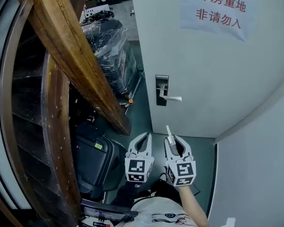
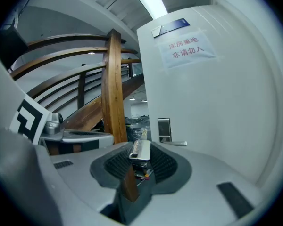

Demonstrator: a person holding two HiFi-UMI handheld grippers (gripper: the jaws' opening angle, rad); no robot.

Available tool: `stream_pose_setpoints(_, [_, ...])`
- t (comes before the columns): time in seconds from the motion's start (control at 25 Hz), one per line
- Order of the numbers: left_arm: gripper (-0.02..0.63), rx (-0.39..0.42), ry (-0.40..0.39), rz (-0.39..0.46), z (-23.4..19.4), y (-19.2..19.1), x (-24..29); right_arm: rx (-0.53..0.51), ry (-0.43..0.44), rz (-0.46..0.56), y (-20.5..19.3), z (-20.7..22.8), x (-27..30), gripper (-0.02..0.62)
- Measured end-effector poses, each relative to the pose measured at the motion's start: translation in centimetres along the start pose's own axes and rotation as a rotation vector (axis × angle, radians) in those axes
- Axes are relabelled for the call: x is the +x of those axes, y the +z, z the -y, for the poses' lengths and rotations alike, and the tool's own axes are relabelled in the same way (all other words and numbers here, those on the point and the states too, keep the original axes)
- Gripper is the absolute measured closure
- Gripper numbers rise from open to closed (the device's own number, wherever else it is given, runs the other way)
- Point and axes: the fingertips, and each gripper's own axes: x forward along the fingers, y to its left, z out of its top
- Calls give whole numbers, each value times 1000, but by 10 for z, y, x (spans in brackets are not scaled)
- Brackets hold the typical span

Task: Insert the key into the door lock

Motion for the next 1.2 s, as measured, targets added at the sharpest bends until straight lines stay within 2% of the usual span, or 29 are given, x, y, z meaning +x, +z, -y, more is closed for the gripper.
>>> stream_pose_setpoints(0.36, [601,17,77,-45,-32,-22,38,7,-1,-93,-34,26,61,476])
stream_pose_setpoints(0.68, [601,18,34,-64,-63,-55,63,-11,-63,-150,-77,42,126,476])
stream_pose_setpoints(0.92, [601,14,21,-58,-81,-98,76,-30,-121,-155,-108,69,176,476])
stream_pose_setpoints(1.2, [601,-10,11,-42,-89,-136,98,-54,-150,-133,-126,96,218,476])
